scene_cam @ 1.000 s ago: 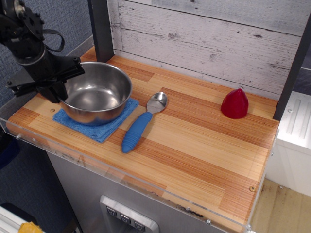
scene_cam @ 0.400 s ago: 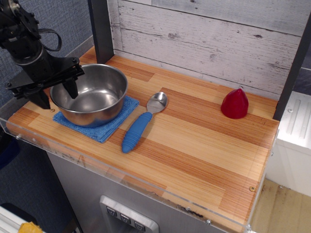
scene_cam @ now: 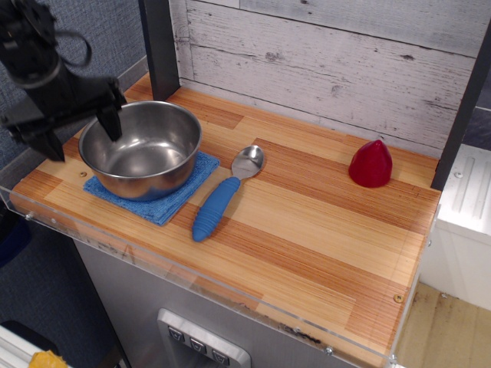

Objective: Place the silver bowl on the blue cloth.

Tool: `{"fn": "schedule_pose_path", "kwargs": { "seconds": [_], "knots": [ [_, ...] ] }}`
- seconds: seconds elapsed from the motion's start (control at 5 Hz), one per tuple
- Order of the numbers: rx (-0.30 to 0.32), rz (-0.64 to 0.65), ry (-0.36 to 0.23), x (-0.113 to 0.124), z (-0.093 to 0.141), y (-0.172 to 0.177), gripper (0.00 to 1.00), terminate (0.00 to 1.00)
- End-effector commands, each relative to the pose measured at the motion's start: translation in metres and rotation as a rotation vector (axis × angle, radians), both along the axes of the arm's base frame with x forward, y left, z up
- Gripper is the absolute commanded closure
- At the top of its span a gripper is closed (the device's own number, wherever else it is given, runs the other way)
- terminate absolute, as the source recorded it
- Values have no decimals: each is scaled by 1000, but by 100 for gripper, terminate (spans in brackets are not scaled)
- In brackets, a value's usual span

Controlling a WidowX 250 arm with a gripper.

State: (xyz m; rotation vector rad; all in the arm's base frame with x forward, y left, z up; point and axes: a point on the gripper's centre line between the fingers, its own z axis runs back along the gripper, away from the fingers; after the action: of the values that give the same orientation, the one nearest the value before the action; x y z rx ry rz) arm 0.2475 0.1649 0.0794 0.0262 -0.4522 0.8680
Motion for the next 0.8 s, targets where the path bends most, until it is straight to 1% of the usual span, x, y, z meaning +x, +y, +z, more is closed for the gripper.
{"fn": "schedule_pose_path", "kwargs": {
  "seconds": [0.0, 0.2, 0.6],
  "knots": [
    [70, -42, -81, -1, 47, -16, 0, 0],
    [110, -61, -110, -4, 62, -27, 0, 0],
    [110, -61, -110, -4, 62, -27, 0, 0]
  ]
}}
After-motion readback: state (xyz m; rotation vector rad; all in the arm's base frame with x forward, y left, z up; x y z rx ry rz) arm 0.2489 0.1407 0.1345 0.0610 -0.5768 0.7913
